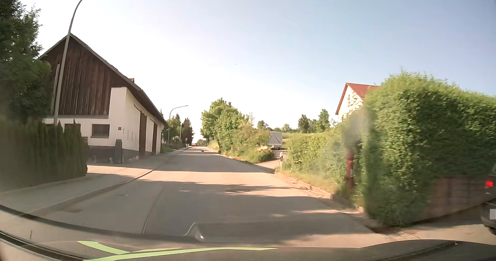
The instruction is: Follow the waypoints while adhering to traffic rules and regulations
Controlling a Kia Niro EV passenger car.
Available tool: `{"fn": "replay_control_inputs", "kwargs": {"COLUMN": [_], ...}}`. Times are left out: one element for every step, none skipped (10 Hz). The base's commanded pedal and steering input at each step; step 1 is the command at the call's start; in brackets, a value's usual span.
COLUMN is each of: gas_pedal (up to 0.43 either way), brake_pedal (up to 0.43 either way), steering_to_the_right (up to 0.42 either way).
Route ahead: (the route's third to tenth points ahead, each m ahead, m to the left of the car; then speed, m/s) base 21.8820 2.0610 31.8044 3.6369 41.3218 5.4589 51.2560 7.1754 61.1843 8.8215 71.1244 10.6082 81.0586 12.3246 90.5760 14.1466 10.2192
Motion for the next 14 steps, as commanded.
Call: {"fn": "replay_control_inputs", "kwargs": {"gas_pedal": [0.110, 0.110, 0.110, 0.110, 0.110, 0.110, 0.110, 0.110, 0.110, 0.110, 0.110, 0.110, 0.110, 0.110], "brake_pedal": [0.000, 0.000, 0.000, 0.000, 0.000, 0.000, 0.000, 0.000, 0.000, 0.000, 0.000, 0.000, 0.000, 0.000], "steering_to_the_right": [-0.038, -0.038, -0.038, -0.038, -0.036, -0.036, -0.035, -0.033, -0.030, -0.026, -0.022, -0.021, -0.021, -0.021]}}
